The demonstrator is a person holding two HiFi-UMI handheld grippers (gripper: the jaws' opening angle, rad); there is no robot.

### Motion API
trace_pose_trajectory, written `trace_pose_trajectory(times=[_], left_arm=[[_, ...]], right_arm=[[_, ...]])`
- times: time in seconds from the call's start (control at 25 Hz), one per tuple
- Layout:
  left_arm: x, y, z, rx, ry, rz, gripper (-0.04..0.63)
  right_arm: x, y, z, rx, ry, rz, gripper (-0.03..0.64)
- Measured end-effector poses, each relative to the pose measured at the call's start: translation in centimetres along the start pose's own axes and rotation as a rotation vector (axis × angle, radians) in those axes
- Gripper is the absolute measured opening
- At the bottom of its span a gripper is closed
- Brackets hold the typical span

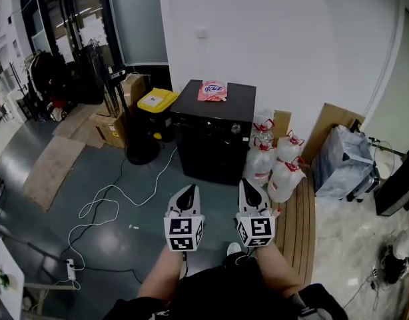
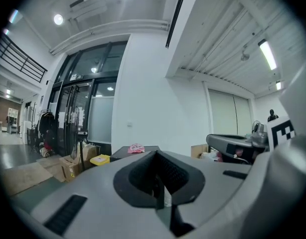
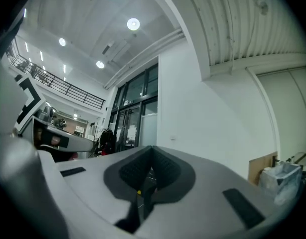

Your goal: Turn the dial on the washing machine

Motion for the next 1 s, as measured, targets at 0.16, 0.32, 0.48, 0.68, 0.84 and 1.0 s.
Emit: trace_pose_trajectory(times=[0.16,0.32,0.48,0.68,0.84,1.0], left_arm=[[0.8,-0.7,-0.3,0.017,0.008,0.0,0.012],[2.9,-1.8,-0.4,0.029,0.017,-0.01,0.012],[6.4,-3.7,-0.3,0.04,0.028,-0.027,0.012],[13.0,-5.4,0.2,0.04,0.012,-0.037,0.012],[19.4,-6.8,0.6,0.035,-0.019,-0.035,0.012],[26.0,-8.0,0.7,0.029,-0.049,-0.026,0.012]], right_arm=[[1.4,0.3,0.2,0.012,0.013,0.006,0.003],[3.7,1.1,0.7,0.008,0.026,0.001,0.003],[7.6,2.6,2.2,0.003,0.031,0.022,0.002],[13.5,5.8,4.5,0.032,0.022,0.047,0.002],[18.8,8.4,6.7,0.063,-0.003,0.054,0.002],[24.6,11.5,8.7,0.077,-0.026,0.057,0.002]])
Point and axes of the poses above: the fingertips, and each gripper's own axes: x forward along the fingers, y to its right, z out of its underside, the point moved 6 cm from there along -x, backward along the fingers, and after that the axes turned 9 degrees about z, right-handed, at the moved point
